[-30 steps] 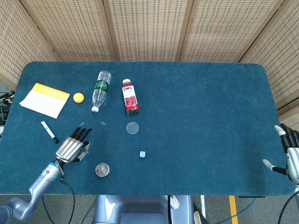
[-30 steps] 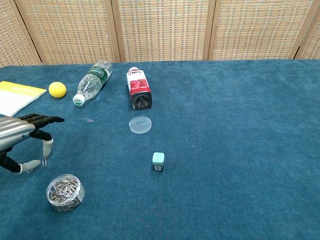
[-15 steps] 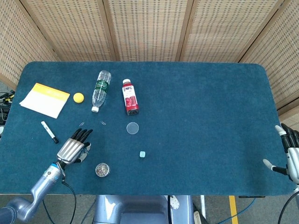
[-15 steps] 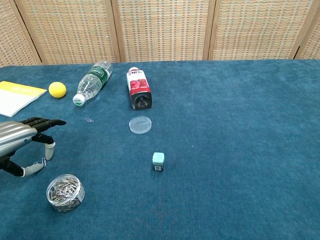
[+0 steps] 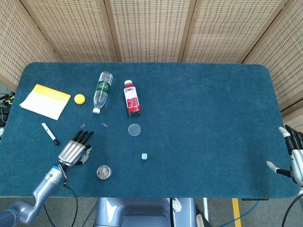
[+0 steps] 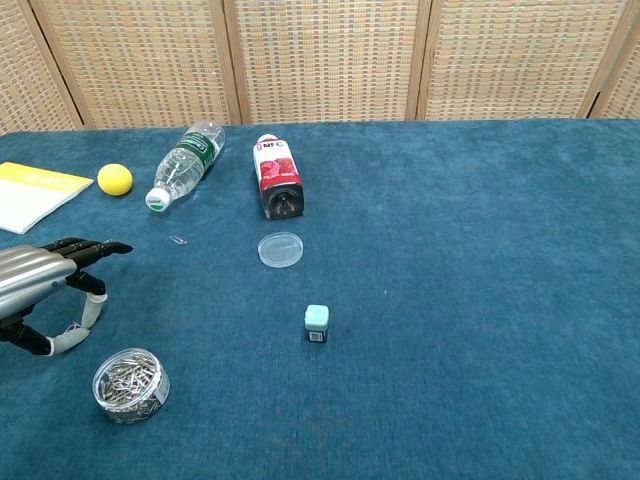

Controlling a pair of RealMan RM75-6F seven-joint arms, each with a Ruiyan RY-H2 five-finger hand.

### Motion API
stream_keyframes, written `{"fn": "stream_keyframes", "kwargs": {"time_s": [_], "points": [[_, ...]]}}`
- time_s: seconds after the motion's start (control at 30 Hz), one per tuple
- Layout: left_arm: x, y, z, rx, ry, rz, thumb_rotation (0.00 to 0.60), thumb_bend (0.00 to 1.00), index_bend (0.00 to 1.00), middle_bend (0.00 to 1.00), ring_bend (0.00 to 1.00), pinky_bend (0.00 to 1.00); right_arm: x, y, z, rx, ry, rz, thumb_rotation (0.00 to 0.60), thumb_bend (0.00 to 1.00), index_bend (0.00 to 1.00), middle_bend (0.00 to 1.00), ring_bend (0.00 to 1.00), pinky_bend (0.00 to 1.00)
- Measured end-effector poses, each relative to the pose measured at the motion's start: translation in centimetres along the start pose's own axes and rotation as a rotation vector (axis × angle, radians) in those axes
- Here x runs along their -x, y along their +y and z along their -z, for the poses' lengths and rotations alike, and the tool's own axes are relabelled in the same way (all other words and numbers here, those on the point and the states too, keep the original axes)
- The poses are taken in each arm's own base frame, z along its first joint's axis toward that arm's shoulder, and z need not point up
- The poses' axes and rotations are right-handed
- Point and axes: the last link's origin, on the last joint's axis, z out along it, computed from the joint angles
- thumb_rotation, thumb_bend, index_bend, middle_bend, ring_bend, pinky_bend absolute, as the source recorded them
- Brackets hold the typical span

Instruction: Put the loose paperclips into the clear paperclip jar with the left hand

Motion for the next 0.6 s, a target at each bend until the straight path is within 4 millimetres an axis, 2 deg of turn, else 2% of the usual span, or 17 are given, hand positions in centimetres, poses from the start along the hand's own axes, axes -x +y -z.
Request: {"fn": "stream_keyframes", "kwargs": {"time_s": [0.37, 0.6], "points": [[-0.4, 0.1, 0.1, 0.008, 0.016, 0.017, 0.600, 0.50, 0.72, 0.00, 0.00, 0.00, 0.0, 0.0, 0.0, 0.000, 0.001, 0.000, 0.600, 0.00, 0.01, 0.00, 0.00, 0.00], [-2.8, 1.3, 0.8, 0.062, 0.106, 0.051, 0.600, 0.50, 0.72, 0.00, 0.00, 0.00, -0.1, 0.1, 0.0, 0.001, 0.003, -0.006, 0.600, 0.00, 0.01, 0.00, 0.00, 0.00]]}}
